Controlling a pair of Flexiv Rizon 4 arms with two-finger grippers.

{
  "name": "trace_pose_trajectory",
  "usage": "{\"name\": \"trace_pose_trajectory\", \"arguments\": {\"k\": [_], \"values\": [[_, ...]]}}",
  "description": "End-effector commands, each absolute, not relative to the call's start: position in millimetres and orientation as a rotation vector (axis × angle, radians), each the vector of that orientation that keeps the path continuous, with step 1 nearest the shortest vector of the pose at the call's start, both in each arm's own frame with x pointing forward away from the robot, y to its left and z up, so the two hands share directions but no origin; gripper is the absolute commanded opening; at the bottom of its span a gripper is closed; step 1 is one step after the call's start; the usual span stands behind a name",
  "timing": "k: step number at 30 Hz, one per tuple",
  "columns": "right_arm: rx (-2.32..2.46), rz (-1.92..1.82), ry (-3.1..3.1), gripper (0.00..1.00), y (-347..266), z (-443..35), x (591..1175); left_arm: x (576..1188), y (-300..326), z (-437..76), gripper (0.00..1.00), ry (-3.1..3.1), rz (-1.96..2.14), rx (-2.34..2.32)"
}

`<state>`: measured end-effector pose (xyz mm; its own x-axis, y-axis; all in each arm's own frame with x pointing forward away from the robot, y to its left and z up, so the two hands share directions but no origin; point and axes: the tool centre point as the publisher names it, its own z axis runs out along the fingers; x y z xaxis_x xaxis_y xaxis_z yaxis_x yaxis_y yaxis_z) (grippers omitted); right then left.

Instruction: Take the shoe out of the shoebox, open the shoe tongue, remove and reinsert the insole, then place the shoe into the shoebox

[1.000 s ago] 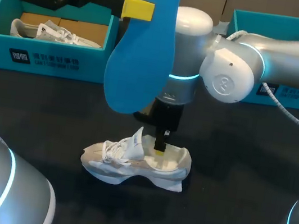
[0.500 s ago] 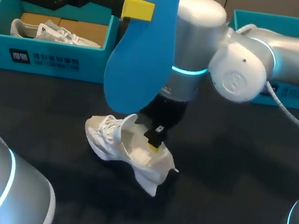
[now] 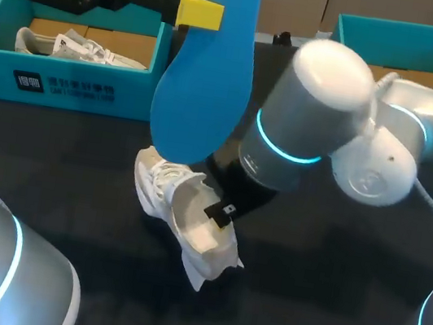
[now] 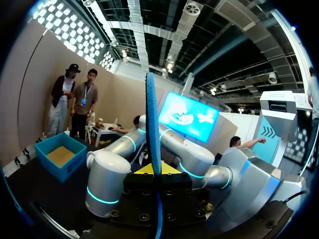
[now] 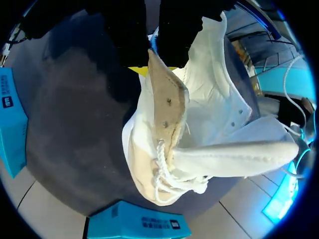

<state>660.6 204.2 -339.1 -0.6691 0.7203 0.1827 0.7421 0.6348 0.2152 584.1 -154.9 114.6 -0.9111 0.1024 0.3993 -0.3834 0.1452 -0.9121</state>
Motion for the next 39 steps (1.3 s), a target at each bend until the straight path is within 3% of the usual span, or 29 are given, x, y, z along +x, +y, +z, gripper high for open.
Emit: {"name": "trace_pose_trajectory", "arguments": {"k": [1,12,39], "values": [[-1.401,-0.627,-2.687,0.00,190,-339,662,586,-156,115,0.00,-2.064,1.815,0.267],[-2.020,-0.709,-2.321,0.00,170,-353,662,586,-156,115,0.00,-2.064,1.815,0.267],[-2.106,-0.571,-2.131,0.00,166,-396,695,586,-156,115,0.00,-2.064,1.815,0.267]]}}
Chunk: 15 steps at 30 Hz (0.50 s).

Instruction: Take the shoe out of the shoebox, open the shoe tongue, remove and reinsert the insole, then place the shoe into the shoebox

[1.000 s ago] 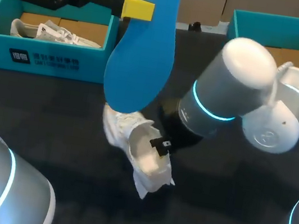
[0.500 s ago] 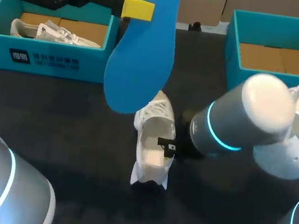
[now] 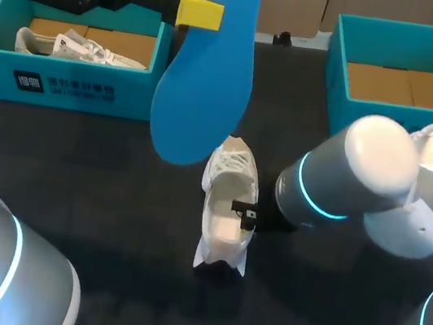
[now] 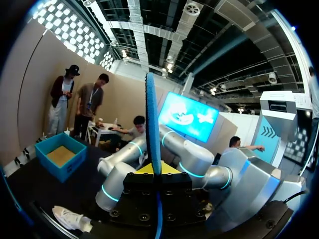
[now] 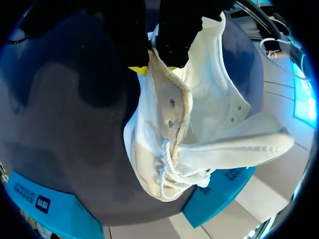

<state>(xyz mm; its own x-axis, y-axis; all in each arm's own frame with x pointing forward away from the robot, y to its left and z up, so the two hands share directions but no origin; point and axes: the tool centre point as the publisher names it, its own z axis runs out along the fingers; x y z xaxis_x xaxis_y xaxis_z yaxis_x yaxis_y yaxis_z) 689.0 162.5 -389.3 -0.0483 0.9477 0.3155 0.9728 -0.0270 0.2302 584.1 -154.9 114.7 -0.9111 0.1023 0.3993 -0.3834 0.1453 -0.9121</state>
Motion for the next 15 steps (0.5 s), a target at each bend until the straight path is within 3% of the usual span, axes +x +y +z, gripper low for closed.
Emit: {"name": "trace_pose_trajectory", "arguments": {"k": [1,7,9,10,11,15], "values": [[-2.120,-0.544,-2.124,0.00,166,-398,696,586,-156,115,0.00,-2.064,1.815,0.267],[-2.120,-0.514,-2.109,0.01,167,-401,697,586,-156,115,0.00,-2.064,1.815,0.267],[-2.121,-0.508,-2.107,0.42,167,-398,696,586,-156,115,0.00,-2.064,1.815,0.267],[-2.119,-0.505,-2.105,0.77,167,-396,695,586,-156,115,0.00,-2.064,1.815,0.267],[-2.117,-0.502,-2.105,1.00,167,-393,695,586,-156,115,0.00,-2.064,1.815,0.267],[-2.098,-0.541,-2.099,1.00,163,-373,692,586,-156,115,0.00,-2.064,1.815,0.267]]}}
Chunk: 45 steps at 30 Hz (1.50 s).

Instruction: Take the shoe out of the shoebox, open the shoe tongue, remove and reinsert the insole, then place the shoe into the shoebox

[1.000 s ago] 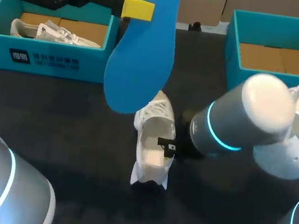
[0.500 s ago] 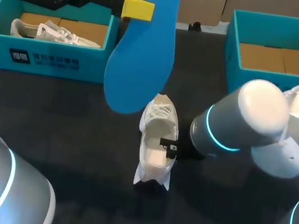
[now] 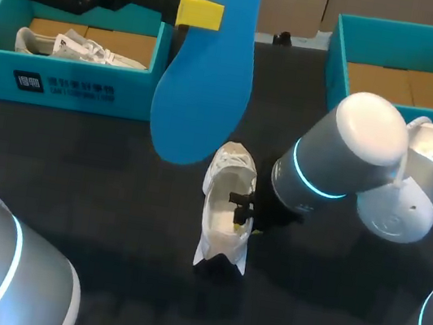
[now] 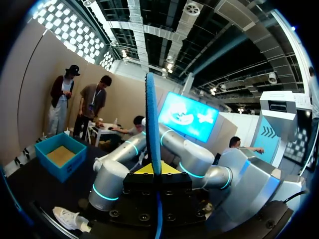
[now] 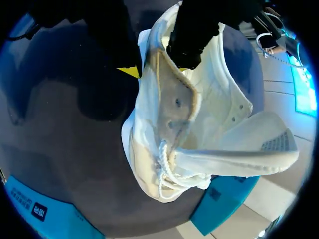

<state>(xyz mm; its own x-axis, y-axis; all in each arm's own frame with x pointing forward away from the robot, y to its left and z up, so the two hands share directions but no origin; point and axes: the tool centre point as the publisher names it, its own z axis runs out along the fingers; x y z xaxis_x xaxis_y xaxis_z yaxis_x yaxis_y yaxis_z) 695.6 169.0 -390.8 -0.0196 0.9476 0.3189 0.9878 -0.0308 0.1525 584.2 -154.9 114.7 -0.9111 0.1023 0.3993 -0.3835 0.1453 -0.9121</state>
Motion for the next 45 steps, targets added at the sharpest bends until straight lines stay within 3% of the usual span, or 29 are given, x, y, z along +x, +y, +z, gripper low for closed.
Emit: {"name": "trace_pose_trajectory", "arguments": {"k": [1,9,23,35,45], "values": [[-2.083,-0.566,-2.092,1.00,161,-367,691,586,-156,115,0.00,-2.064,1.815,0.267],[-1.766,-0.772,-2.060,1.00,128,-311,691,586,-156,115,0.00,-2.064,1.815,0.267],[-1.716,-0.859,-1.981,1.00,129,-313,691,586,-156,115,0.00,-2.064,1.815,0.267],[-1.675,-1.006,-1.883,1.00,103,-220,721,586,-156,115,0.00,-2.064,1.815,0.267],[-1.675,-1.006,-1.883,1.00,103,-220,721,586,-156,115,0.00,-2.064,1.815,0.267]]}}
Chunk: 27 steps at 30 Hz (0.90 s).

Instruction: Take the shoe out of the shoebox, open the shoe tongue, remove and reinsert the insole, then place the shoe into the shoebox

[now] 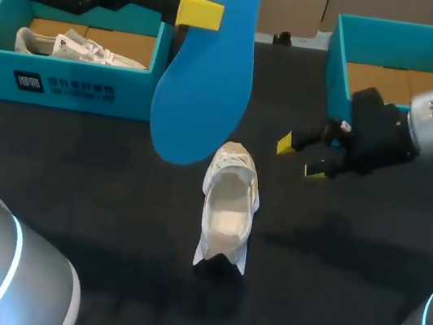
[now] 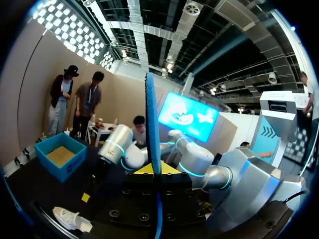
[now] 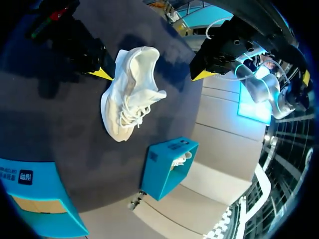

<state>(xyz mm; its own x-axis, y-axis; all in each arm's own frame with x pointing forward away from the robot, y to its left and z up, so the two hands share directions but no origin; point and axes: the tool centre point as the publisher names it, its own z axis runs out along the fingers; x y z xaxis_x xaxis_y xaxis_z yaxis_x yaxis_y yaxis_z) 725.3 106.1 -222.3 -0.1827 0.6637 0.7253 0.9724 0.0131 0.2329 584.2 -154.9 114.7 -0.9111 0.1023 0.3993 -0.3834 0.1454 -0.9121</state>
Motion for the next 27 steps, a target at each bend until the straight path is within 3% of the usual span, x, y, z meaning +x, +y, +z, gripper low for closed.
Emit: {"name": "trace_pose_trajectory", "arguments": {"k": [1,17,27], "values": [[-1.675,-1.006,-1.883,1.00,103,-220,721,586,-156,115,0.00,-2.064,1.815,0.267],[-1.450,-1.209,-1.609,1.00,116,-171,763,586,-156,115,0.00,-2.064,1.815,0.267],[-1.388,-1.223,-1.548,1.00,108,-151,762,629,-166,86,0.00,-2.203,2.130,-0.042]]}}
